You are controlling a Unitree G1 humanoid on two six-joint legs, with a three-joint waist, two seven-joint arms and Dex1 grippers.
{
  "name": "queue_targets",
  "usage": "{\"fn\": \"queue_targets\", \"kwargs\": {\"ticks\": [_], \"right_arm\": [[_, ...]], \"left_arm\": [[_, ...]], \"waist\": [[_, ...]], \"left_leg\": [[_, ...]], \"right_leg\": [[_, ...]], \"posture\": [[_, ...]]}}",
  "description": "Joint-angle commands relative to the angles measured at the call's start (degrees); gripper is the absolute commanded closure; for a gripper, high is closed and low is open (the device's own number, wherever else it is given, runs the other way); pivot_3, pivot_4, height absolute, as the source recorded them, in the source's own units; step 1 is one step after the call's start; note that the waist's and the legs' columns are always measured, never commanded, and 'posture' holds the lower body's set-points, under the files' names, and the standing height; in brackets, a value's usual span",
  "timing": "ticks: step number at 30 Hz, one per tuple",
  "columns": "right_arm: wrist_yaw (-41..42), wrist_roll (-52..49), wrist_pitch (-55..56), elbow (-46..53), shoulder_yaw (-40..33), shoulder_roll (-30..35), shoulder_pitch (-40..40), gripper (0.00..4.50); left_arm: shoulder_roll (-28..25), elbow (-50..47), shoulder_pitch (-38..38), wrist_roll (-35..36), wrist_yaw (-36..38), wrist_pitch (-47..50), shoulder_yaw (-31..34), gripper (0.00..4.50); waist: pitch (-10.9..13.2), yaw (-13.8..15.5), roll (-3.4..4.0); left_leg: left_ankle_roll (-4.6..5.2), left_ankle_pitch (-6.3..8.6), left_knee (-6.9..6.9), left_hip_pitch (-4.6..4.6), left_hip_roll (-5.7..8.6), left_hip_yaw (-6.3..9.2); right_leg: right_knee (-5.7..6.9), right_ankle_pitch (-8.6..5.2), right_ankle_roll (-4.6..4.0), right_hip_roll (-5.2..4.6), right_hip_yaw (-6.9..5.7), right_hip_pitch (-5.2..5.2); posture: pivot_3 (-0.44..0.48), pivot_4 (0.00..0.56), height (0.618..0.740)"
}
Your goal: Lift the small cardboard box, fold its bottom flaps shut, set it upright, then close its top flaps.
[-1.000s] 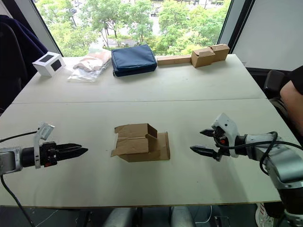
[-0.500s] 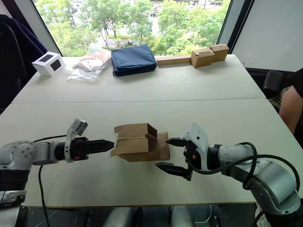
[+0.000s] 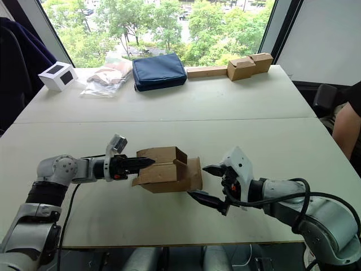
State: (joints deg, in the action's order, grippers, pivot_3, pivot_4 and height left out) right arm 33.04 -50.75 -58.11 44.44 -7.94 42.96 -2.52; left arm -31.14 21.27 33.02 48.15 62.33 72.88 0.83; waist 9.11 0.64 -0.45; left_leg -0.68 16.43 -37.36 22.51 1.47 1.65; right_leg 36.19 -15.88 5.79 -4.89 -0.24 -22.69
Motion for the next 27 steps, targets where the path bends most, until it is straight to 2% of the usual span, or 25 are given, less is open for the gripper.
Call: {"fn": "queue_targets", "kwargs": {"ticks": [1,4,11,13,14,20,22,24,26,27], "right_arm": [[0.77,0.34,2.28,-0.04,-1.28,0.90,0.30,0.00],[1.62,1.33,3.67,-0.88,-1.17,1.79,1.31,0.00],[1.67,2.72,5.43,-1.24,0.33,1.38,1.93,0.00],[1.48,2.73,5.50,-1.16,0.71,1.07,1.82,0.00],[1.42,2.75,5.53,-1.15,0.82,0.98,1.77,0.00],[-0.15,3.05,6.84,-1.98,0.82,-1.30,0.56,0.00],[-2.15,2.69,7.77,-3.13,-0.04,-3.86,-1.12,0.00],[-6.09,-0.66,8.49,-5.37,-2.61,-8.62,-4.78,0.00],[-9.90,-9.07,8.35,-7.26,-5.92,-13.15,-8.88,0.00],[-10.50,-11.51,8.09,-7.35,-6.55,-13.97,-10.22,0.54]], "left_arm": [[0.89,0.31,1.94,-0.01,0.62,-0.14,0.84,0.02],[1.42,-1.23,1.69,0.75,-0.12,0.91,1.83,0.77],[2.58,-3.52,1.34,2.11,-2.35,3.22,4.43,3.32],[3.08,-4.28,1.33,2.31,-3.04,3.80,5.04,4.22],[3.27,-4.70,1.27,2.46,-3.20,3.80,5.26,4.40],[1.62,-8.90,0.08,2.31,-0.62,0.68,4.98,4.40],[0.37,-9.57,1.08,1.34,0.65,-1.83,4.94,4.40],[-1.72,-10.11,3.34,-0.40,2.61,-5.52,4.24,4.40],[-3.25,-9.53,7.12,-1.72,3.57,-8.99,4.61,4.40],[-3.62,-8.82,9.27,-1.66,3.59,-9.67,5.29,4.50]], "waist": [[0.00,-0.01,-0.01],[0.00,-0.07,-0.01],[0.01,-0.06,-0.02],[0.01,-0.05,-0.02],[0.01,-0.04,-0.02],[0.02,-0.06,-0.04],[0.02,-0.10,-0.04],[0.05,-0.20,-0.09],[0.06,-0.18,-0.09],[0.07,0.02,-0.10]], "left_leg": [[0.00,0.00,-0.01,0.00,-0.01,0.00],[0.01,0.00,-0.01,-0.01,-0.02,0.01],[0.01,0.00,-0.02,-0.01,-0.10,0.03],[0.00,0.00,-0.02,-0.02,-0.10,0.03],[0.00,0.00,-0.03,-0.02,-0.10,0.03],[0.00,0.00,-0.04,-0.02,-0.10,0.03],[-0.01,-0.01,-0.03,-0.02,-0.11,0.04],[-0.03,-0.02,-0.03,-0.04,-0.12,0.04],[-0.13,-0.08,-0.01,-0.03,-0.15,0.04],[-0.16,-0.09,0.00,-0.02,-0.14,0.05]], "right_leg": [[0.00,0.00,0.00,0.03,0.00,0.00],[0.01,0.00,0.01,0.09,0.00,0.02],[0.04,0.01,0.02,0.20,0.01,0.01],[0.04,0.01,0.02,0.20,0.01,0.02],[0.04,0.01,0.02,0.20,0.01,0.02],[0.04,0.01,0.02,0.19,0.01,0.03],[0.04,0.01,0.02,0.20,0.01,0.02],[0.05,0.00,0.02,0.20,0.02,0.02],[0.07,0.01,0.01,0.23,0.02,-0.01],[0.07,0.01,0.00,0.21,0.02,-0.02]], "posture": [[0.000,0.150,0.740],[0.000,0.150,0.740],[0.000,0.150,0.740],[0.000,0.150,0.740],[0.000,0.150,0.740],[0.000,0.150,0.740],[0.000,0.150,0.740],[0.000,0.150,0.740],[0.000,0.150,0.740],[0.000,0.150,0.740]]}}
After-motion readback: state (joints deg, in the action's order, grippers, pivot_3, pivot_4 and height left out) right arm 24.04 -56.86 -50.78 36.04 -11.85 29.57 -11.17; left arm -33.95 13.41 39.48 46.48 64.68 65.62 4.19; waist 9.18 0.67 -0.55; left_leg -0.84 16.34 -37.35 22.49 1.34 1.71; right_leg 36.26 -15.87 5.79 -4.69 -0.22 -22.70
